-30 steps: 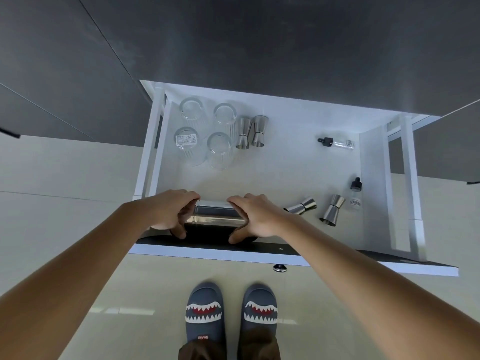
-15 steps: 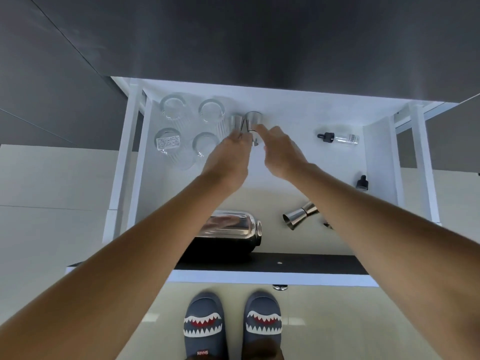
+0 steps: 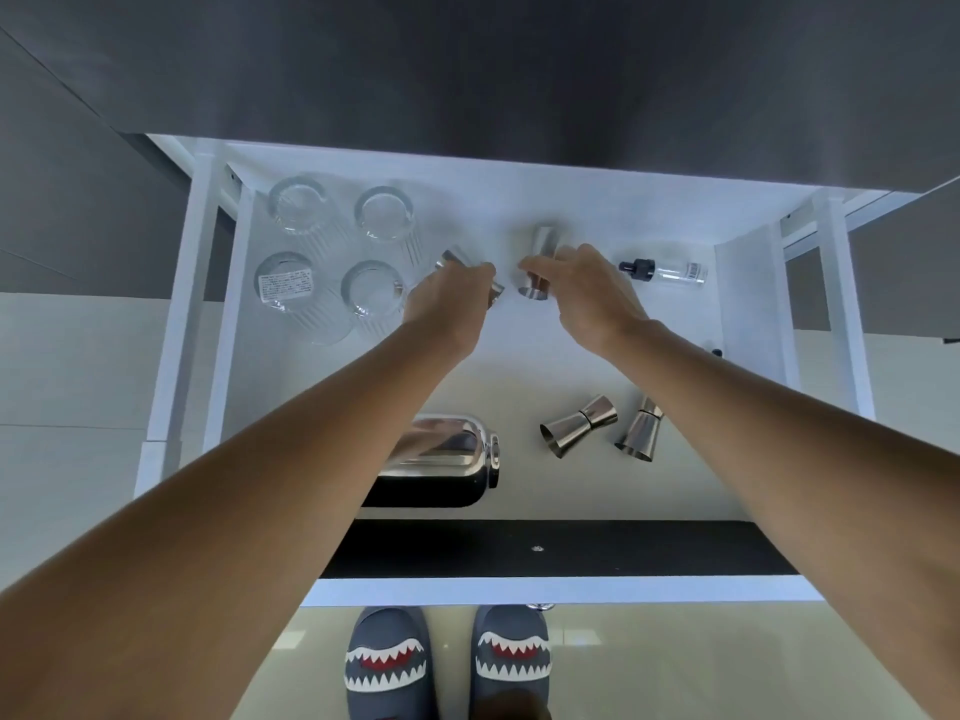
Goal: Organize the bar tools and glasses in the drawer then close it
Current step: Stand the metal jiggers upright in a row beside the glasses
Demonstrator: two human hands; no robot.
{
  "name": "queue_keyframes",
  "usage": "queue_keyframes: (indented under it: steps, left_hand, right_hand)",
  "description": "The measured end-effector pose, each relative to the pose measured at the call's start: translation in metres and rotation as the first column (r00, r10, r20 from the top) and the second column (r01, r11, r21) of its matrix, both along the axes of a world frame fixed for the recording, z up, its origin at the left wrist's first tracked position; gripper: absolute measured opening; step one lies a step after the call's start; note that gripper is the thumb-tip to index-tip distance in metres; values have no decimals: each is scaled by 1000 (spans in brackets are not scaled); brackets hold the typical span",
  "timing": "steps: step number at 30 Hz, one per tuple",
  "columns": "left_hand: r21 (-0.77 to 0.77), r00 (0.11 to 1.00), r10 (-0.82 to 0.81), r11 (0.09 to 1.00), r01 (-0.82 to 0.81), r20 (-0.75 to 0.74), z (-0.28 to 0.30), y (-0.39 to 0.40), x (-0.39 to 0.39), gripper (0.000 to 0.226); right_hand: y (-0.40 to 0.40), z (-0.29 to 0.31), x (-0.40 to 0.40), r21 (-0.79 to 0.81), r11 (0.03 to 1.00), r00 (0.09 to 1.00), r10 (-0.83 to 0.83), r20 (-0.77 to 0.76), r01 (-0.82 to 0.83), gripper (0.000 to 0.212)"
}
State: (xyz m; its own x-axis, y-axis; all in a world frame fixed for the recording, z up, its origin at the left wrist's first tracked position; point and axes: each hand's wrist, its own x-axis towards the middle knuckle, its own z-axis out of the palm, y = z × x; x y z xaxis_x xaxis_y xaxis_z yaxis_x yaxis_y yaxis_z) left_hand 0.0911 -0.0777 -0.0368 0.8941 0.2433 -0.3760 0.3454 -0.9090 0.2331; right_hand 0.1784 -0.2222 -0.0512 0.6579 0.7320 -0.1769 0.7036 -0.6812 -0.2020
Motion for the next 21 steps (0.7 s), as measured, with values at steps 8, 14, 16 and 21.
queue_keyframes:
  steps: [8, 14, 16, 21]
  left_hand:
    - [231, 987, -133, 967, 109, 92, -5, -3, -7, 36]
    - [225, 981, -180, 961, 160, 69, -11, 0, -6, 33]
    - [149, 983, -160, 978, 145, 93, -12, 1, -5, 29]
    - [-362, 919, 296, 912, -192, 260, -9, -3, 5, 27]
  right_hand:
    - [-15, 4, -1, -63, 998, 992, 33, 120, -25, 29]
    - [-19, -1, -2, 125, 988, 996, -90, -18, 91, 31]
    - [-13, 0, -2, 281, 921, 960, -230, -160, 268, 26]
    - [4, 0, -2, 364, 762, 840, -435, -324, 536, 15]
